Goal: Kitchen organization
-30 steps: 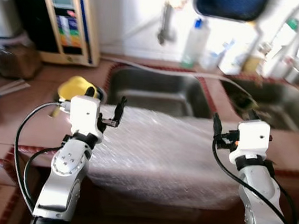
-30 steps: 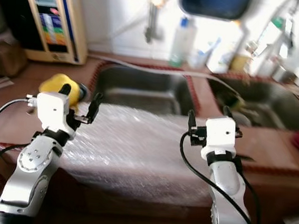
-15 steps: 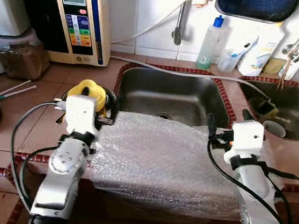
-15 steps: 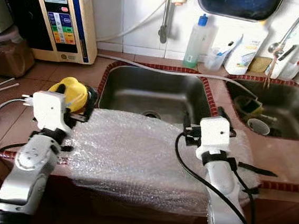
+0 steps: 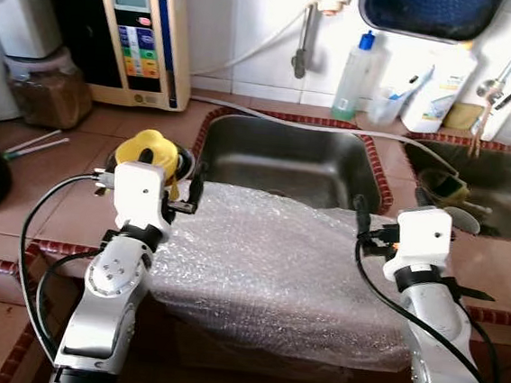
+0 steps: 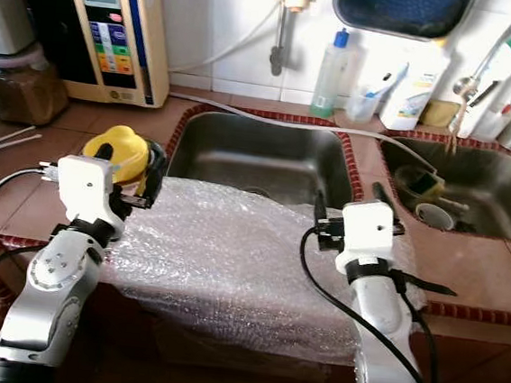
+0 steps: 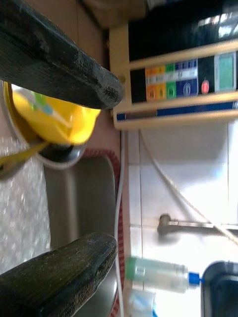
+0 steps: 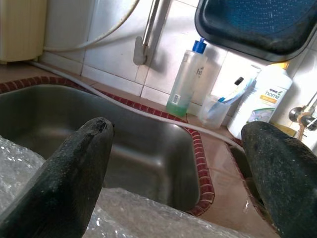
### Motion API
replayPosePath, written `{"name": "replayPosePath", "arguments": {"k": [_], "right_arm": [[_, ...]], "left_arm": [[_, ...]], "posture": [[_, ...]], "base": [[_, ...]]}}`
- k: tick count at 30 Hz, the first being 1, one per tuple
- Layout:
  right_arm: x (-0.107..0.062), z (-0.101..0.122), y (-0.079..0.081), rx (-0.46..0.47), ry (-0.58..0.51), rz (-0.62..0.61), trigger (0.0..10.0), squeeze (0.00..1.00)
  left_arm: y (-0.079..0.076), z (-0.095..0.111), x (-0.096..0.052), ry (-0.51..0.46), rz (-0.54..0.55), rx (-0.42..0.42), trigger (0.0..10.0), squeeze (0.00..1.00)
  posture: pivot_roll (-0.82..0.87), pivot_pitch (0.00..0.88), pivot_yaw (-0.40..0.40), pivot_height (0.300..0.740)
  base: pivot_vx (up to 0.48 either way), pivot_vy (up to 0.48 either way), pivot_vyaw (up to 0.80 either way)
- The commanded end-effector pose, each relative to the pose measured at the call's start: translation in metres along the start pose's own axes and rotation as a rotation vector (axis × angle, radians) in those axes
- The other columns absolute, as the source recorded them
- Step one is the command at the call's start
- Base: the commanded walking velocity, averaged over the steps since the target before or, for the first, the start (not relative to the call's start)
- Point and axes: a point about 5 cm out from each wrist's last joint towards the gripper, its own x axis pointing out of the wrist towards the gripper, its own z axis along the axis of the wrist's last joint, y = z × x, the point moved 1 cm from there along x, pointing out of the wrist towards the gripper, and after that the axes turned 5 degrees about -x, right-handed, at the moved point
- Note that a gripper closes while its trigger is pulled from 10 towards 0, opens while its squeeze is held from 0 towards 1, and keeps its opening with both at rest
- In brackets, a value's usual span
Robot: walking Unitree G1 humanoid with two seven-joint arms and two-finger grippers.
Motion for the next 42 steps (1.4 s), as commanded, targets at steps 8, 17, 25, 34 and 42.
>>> {"name": "replayPosePath", "arguments": {"k": [8, 17, 25, 34, 42], "right_arm": [[0.0024, 0.0037, 0.0015, -0.006, -0.016, 0.006, 10.0, 0.00], [0.0033, 0.0033, 0.0021, -0.003, -0.016, 0.002, 10.0, 0.00], [0.0023, 0.0028, 0.0014, -0.001, -0.016, -0.004, 10.0, 0.00], [0.0022, 0.0028, 0.0009, -0.004, -0.017, -0.003, 10.0, 0.00], [0.0033, 0.0039, 0.0024, 0.006, -0.021, 0.001, 10.0, 0.00]], "left_arm": [[0.0032, 0.0013, 0.0030, 0.001, 0.016, 0.043, 10.0, 0.00], [0.0024, 0.0017, 0.0040, 0.000, 0.005, 0.027, 10.0, 0.00], [0.0014, 0.0012, 0.0044, 0.003, -0.005, 0.029, 10.0, 0.00], [-0.0023, 0.0047, 0.0058, -0.006, -0.013, 0.011, 10.0, 0.00], [0.0004, 0.0037, 0.0062, -0.003, 0.014, 0.021, 10.0, 0.00]], "posture": [[0.05, 0.000, 0.000, 0.740], [0.05, 0.000, 0.004, 0.740], [0.05, 0.000, 0.007, 0.740], [0.05, 0.000, 0.004, 0.740], [0.05, 0.000, 0.004, 0.740]], "base": [[0.000, 0.000, 0.00], [0.000, -0.364, 0.00], [0.000, -0.480, 0.00], [0.000, -0.156, 0.00], [0.000, 0.000, 0.00]]}}
